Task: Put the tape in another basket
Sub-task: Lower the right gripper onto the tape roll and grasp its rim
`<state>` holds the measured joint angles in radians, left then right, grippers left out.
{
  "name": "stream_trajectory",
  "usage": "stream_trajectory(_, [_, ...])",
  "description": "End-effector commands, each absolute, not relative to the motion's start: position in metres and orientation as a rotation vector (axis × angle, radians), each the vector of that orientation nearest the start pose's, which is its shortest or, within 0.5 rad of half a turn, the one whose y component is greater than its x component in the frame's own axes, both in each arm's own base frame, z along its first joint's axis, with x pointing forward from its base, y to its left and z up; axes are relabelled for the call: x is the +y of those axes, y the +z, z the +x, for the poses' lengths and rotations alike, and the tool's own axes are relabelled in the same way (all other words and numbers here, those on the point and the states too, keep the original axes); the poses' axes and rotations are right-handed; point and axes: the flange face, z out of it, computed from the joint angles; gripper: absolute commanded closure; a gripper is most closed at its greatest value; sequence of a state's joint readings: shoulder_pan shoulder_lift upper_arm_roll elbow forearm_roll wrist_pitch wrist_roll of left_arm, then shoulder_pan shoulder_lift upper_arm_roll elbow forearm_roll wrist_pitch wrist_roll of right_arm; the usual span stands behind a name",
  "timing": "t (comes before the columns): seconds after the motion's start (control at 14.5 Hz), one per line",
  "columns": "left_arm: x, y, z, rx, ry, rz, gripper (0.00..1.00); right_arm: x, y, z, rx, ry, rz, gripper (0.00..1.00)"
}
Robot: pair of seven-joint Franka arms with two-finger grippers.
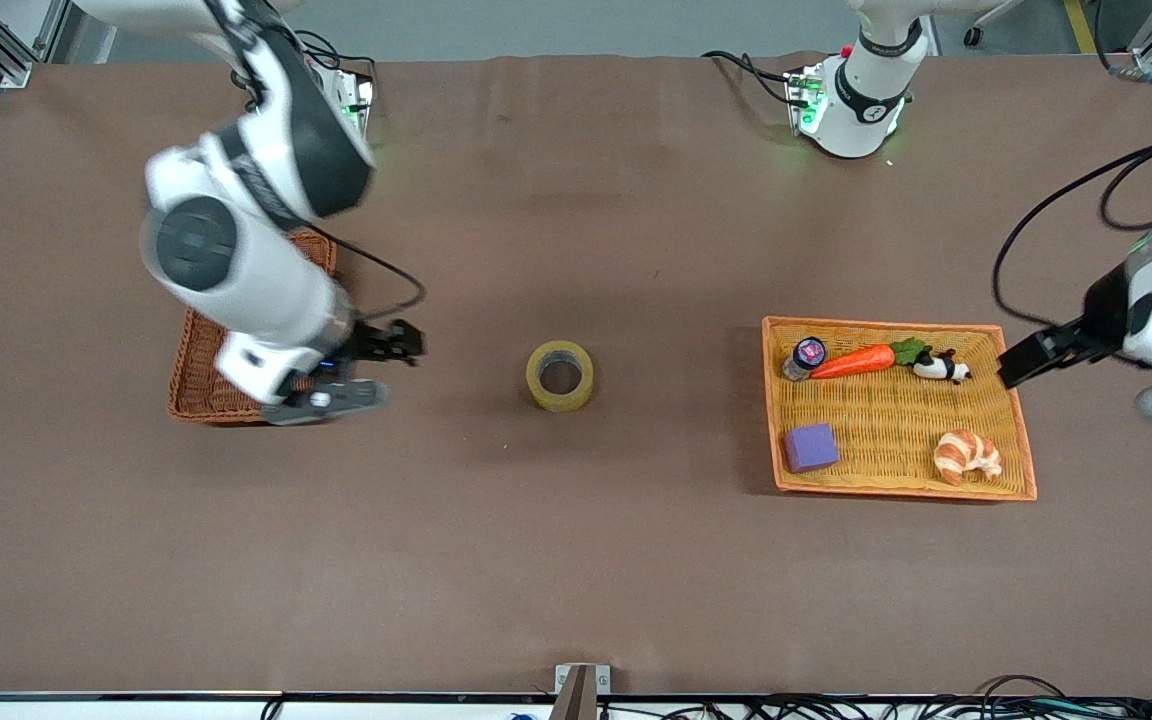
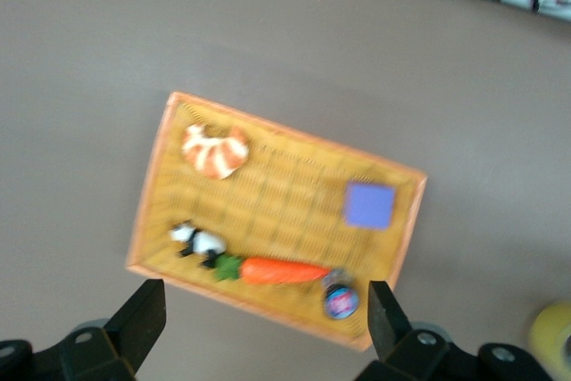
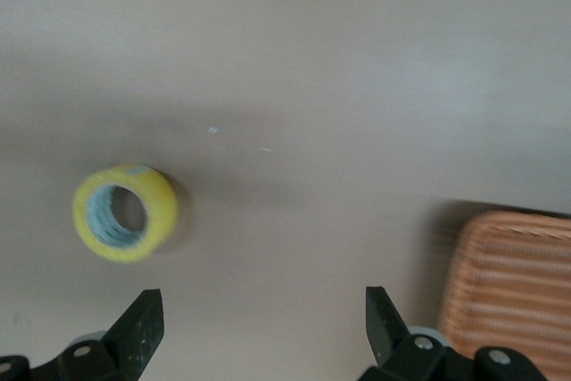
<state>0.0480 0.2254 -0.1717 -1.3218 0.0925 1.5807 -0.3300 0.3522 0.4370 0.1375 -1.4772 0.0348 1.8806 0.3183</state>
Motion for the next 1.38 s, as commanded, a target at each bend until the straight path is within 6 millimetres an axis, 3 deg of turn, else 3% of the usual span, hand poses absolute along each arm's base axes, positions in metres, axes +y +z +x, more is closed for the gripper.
stream_trajectory(0.0, [-0.036, 0.634, 0.591, -0.216, -0.025, -3.067, 0.00, 0.362, 0.361, 0.605, -0.142, 0.085, -3.054, 0.00])
stream_trajectory(0.14, [-0.034, 0.647, 0.569, -0.178, -0.028, -3.059, 0.00, 0.389, 0.317, 0.597, -0.170, 0.102, -3.053, 0.00])
stream_trajectory(0.42, [-0.023, 0.646, 0.543, -0.059, 0.008, -3.063, 0.00, 0.428, 0.257, 0.576, -0.224, 0.117, -3.051, 0.00])
stream_trajectory(0.55, [-0.026, 0.651, 0.533, -0.055, 0.003, -3.078, 0.00, 0.444, 0.242, 0.561, -0.195, 0.122, -3.088, 0.00])
stream_trajectory(0.76, [-0.024, 0.646, 0.538, -0.052, 0.006, -3.081, 0.00, 0.454, 0.215, 0.549, -0.231, 0.127, -3.131, 0.00])
stream_trajectory(1.11, [-0.031, 0.638, 0.544, -0.034, 0.019, -3.094, 0.00, 0.452, 0.189, 0.542, -0.273, 0.064, -3.130, 0.00])
stream_trajectory(1.31, [-0.031, 0.640, 0.547, -0.033, -0.016, -3.101, 0.00, 0.449, 0.185, 0.546, -0.306, 0.021, -3.140, 0.19])
